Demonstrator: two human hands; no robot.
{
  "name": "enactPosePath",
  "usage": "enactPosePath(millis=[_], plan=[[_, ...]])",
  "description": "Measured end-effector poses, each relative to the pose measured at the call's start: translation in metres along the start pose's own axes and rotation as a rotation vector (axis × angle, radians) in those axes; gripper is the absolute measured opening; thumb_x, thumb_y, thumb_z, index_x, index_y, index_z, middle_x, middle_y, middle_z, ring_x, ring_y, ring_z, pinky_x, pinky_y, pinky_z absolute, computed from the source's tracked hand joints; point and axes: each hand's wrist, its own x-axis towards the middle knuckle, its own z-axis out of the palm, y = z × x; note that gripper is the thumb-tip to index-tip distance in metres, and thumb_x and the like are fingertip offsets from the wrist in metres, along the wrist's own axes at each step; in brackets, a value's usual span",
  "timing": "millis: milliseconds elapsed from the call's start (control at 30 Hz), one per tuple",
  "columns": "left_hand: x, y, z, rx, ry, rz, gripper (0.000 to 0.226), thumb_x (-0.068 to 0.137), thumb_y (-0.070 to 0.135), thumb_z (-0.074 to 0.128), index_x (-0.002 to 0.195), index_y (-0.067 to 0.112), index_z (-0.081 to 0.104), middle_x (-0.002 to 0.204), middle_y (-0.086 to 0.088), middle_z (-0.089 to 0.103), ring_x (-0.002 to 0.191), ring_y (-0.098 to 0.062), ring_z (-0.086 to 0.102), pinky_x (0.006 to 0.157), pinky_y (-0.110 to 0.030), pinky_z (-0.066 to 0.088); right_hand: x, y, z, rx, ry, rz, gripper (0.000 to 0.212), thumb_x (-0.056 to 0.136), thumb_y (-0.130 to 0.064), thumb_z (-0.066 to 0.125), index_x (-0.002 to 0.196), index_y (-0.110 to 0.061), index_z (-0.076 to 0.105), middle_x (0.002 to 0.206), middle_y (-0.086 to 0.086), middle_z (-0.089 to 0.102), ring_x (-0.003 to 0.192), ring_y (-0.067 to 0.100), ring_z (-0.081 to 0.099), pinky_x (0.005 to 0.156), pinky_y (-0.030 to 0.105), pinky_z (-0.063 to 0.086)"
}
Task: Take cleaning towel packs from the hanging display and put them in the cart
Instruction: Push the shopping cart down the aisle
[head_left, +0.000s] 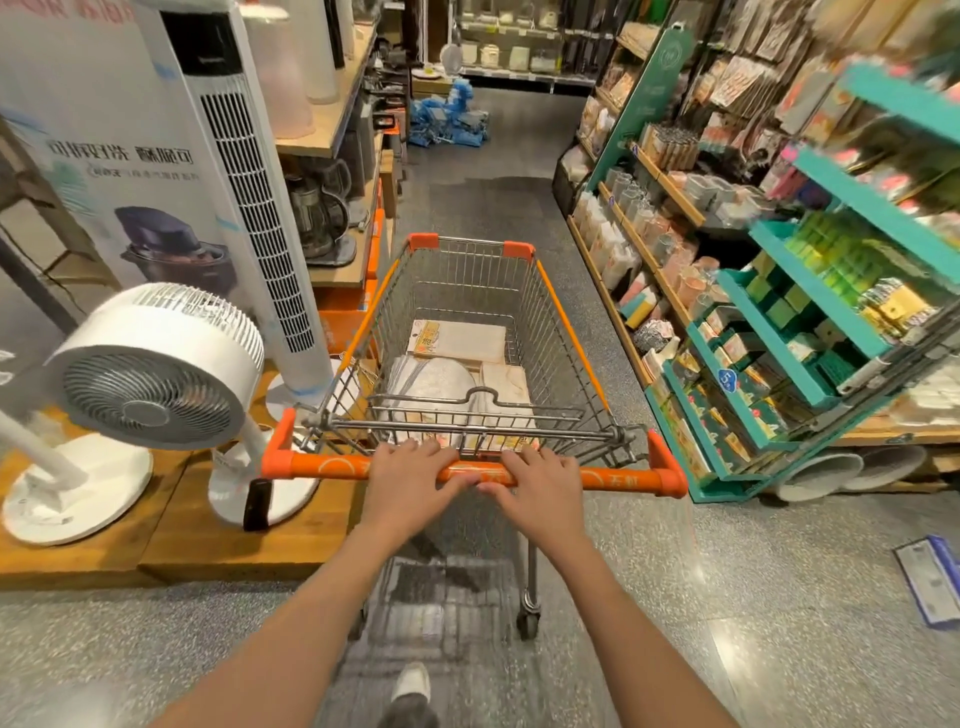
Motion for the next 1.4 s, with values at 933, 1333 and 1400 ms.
enactPosePath(millis=[933,1333,1400], plan=[[0.28,-0.037,0.008,0.004,0.108,0.001,0.074,0.08,0.072,0.007,0.118,0.036,0.06,0.115,0.01,0.063,0.107,-0.016,0.055,0.082,-0.036,0.032,0.268,0.077,0.03,0.017,-0.187,0.004,0.076,0.075,-0.075,0.011,0.12,-0.03,0.053,0.117,-0.003,0.059,0.107,0.022,0.053,0.081,0.037,0.031],[0.401,-0.035,0.012,-0.044,0.167,-0.029,0.082,0.078,0.078,0.003,0.106,0.035,0.067,0.101,0.012,0.067,0.092,-0.015,0.057,0.075,-0.034,0.027,0.38,0.128,0.051,0.055,-0.218,-0.027,0.076,0.075,-0.074,0.009,0.115,-0.028,0.054,0.118,-0.004,0.058,0.111,0.023,0.049,0.086,0.041,0.031],[0.42,-0.035,0.013,-0.062,0.178,-0.031,0.091,0.075,0.081,-0.005,0.106,0.035,0.067,0.104,0.013,0.067,0.094,-0.015,0.057,0.077,-0.034,0.026,0.398,0.136,0.056,0.059,-0.216,-0.028,0.074,0.076,-0.073,0.01,0.114,-0.028,0.054,0.118,-0.004,0.059,0.112,0.024,0.049,0.086,0.042,0.032]])
